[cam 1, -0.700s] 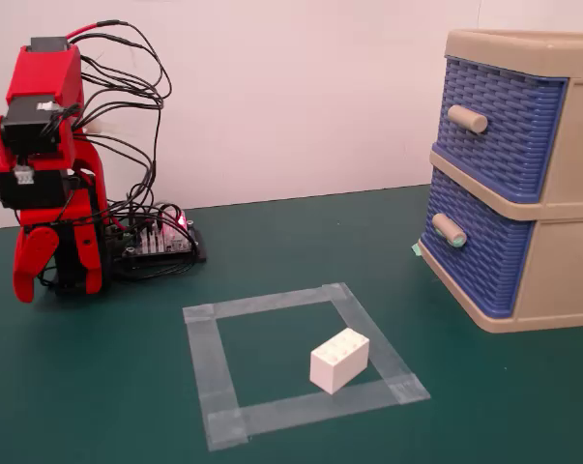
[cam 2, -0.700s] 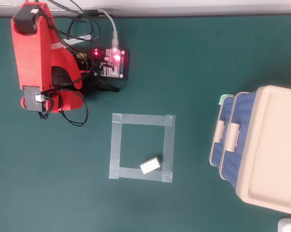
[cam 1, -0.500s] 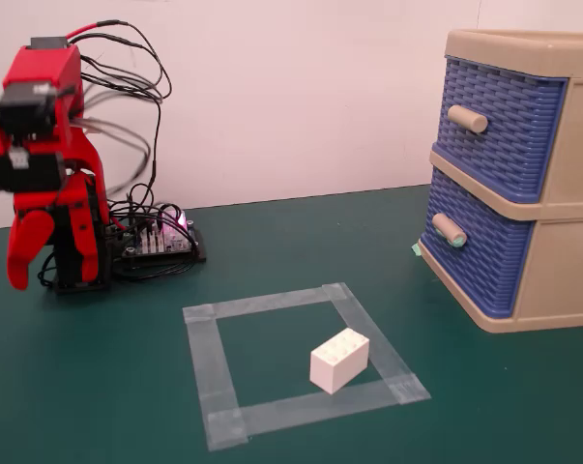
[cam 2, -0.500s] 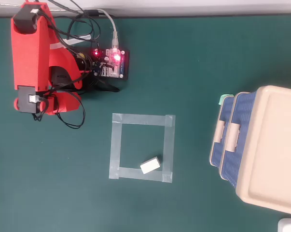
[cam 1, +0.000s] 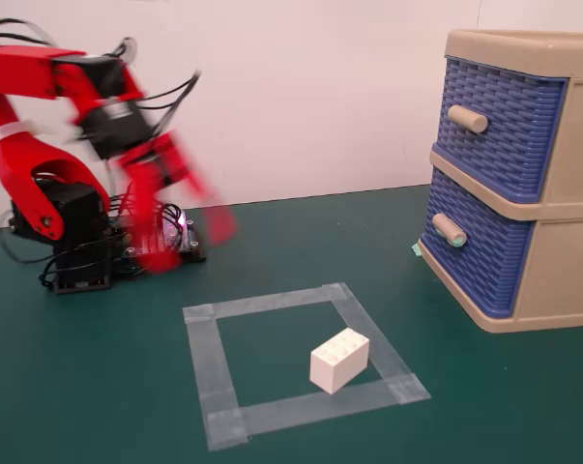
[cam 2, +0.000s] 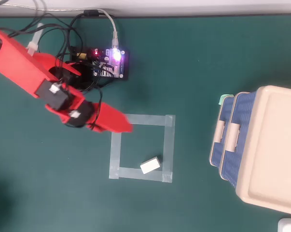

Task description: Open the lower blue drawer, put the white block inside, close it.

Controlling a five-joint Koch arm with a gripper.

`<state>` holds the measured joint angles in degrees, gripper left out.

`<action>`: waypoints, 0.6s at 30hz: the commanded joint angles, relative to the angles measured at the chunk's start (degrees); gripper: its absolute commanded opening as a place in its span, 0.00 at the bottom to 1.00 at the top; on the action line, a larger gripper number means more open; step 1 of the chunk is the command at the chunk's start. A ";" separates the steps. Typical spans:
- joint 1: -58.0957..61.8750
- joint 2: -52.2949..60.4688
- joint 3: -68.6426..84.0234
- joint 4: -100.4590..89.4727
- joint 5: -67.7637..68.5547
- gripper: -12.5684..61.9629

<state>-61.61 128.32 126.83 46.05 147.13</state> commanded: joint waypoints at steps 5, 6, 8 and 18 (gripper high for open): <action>-10.99 -14.06 14.15 -52.03 16.87 0.61; -11.60 -17.67 15.91 -61.08 16.87 0.61; -12.30 -28.39 16.96 -82.18 16.87 0.60; -13.62 -63.90 -14.94 -103.97 16.96 0.60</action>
<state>-74.97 64.34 113.91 -53.09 161.19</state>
